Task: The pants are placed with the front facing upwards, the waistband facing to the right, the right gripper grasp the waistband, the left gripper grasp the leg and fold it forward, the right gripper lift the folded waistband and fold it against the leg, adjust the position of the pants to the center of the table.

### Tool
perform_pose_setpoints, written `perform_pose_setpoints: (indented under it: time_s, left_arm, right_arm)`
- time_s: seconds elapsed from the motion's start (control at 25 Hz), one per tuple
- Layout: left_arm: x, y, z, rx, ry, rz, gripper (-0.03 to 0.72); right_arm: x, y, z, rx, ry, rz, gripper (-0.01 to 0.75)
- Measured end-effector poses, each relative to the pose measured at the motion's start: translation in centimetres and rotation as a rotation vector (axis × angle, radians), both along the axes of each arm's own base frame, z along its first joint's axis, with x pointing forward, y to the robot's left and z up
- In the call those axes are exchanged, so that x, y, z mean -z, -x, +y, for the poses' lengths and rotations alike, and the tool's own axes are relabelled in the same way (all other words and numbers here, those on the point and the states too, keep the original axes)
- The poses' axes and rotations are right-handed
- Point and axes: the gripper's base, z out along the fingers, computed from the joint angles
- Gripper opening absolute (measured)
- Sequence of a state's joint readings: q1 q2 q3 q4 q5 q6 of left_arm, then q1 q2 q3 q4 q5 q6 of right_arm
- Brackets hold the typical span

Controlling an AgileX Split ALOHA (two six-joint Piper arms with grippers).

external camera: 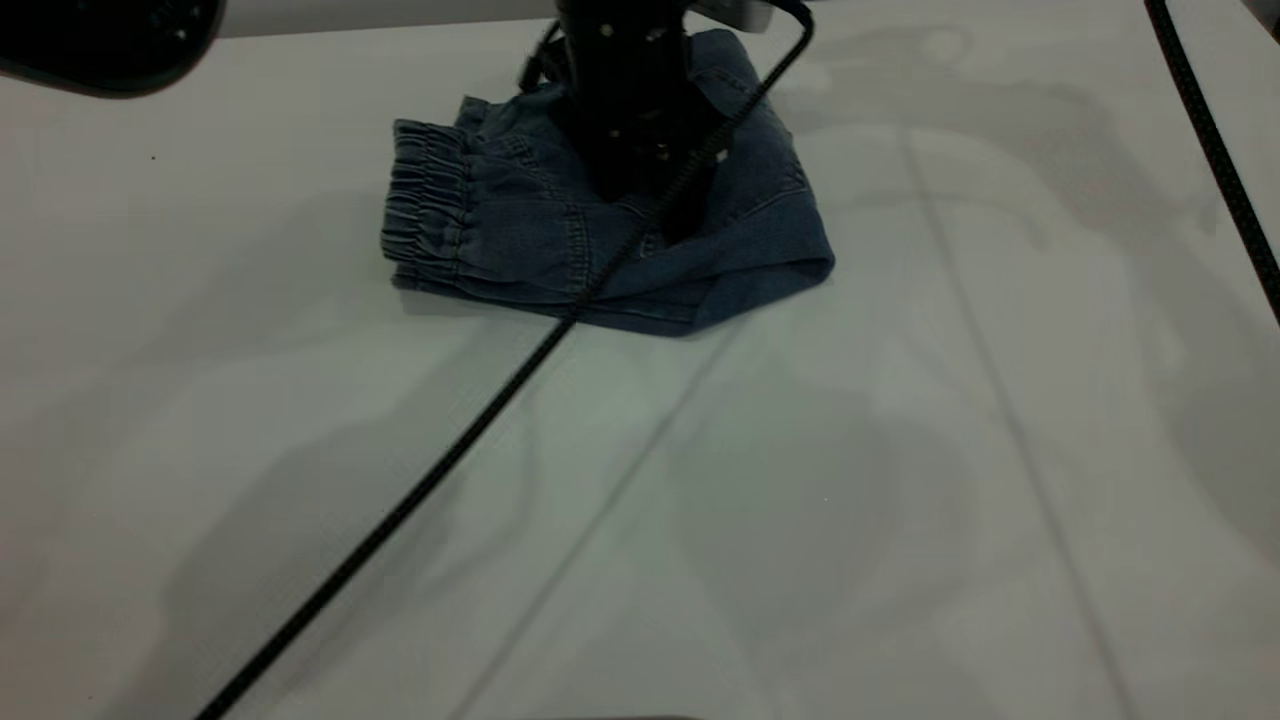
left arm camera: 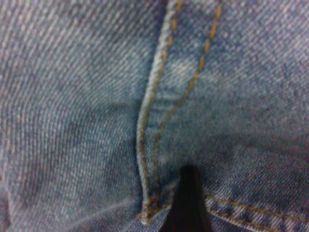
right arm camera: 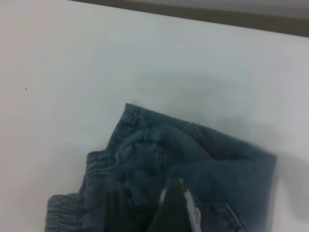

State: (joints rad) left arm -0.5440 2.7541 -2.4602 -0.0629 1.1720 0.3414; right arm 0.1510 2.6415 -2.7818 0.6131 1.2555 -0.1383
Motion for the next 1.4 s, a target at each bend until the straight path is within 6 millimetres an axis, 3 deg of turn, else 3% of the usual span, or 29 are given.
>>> perform_pose_setpoints:
  time_s: [0.16,0.32,0.68,0.88,0.96,1.12,1.28,1.4]
  left_arm:
    - [-1.4,0.1,-0.1,-0.004,-0.001,-0.025,0.548]
    - [-6.2,0.1,-0.3,-0.027,0.049,-0.095,0.548]
    - [-16.7,0.9,0.8,-0.102,0.094,-0.298,0.548]
    - [-24.1,2.6,2.4,-0.149,0.147,-0.429,0.548]
    - [-26.8,3.9,3.2,-0.164,0.176,-0.458,0.548]
    - [-29.9,6.5,4.9,-0.185,0.184,-0.472,0.548]
    - [-31.7,9.0,6.7,-0.188,0.160,-0.480,0.548]
    - [-32.6,10.7,7.8,-0.188,0.157,-0.477,0.548]
  right_arm:
    - [0.0,0.0,0.0,0.000,0.000,0.000,0.587]
    - [-1.5,0.3,-0.4,0.010,0.026,-0.032,0.587]
    - [-11.9,3.7,-2.7,0.075,0.039,-0.204,0.587]
    - [-14.7,6.0,-3.0,0.079,0.035,-0.196,0.587]
    - [-15.7,7.2,-3.1,0.079,0.037,-0.183,0.587]
    - [-17.7,10.6,-3.9,0.082,0.093,-0.168,0.580]
    - [-19.1,15.3,-4.8,0.050,0.162,-0.165,0.550]
    - [-18.6,18.9,-5.2,0.016,0.191,-0.127,0.524]
